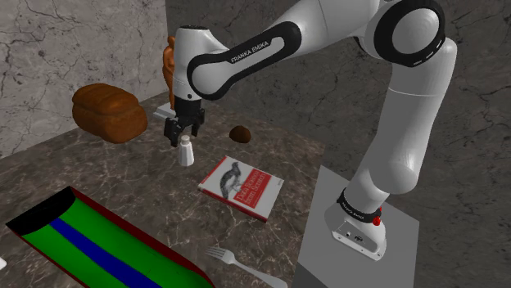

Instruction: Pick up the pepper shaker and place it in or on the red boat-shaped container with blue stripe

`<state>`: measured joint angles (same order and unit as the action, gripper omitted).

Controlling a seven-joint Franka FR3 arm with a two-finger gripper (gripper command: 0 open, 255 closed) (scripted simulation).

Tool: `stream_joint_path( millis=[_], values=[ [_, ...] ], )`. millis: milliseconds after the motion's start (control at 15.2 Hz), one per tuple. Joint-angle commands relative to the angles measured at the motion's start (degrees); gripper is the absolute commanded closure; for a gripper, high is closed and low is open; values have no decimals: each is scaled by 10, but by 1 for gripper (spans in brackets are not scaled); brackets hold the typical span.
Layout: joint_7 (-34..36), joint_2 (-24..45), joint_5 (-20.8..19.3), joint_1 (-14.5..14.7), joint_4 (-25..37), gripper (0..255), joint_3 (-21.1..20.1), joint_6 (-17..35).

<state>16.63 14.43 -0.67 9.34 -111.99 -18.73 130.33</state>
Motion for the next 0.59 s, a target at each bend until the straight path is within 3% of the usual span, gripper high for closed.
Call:
stream_joint_path(
  millis=[0,330,396,528],
  values=[
    [1,1,-1,1,-1,0,0,3],
    [1,1,-1,1,-1,0,0,3],
    [1,1,-1,1,-1,255,0,3],
    [1,1,-1,1,-1,255,0,3]
  ],
)
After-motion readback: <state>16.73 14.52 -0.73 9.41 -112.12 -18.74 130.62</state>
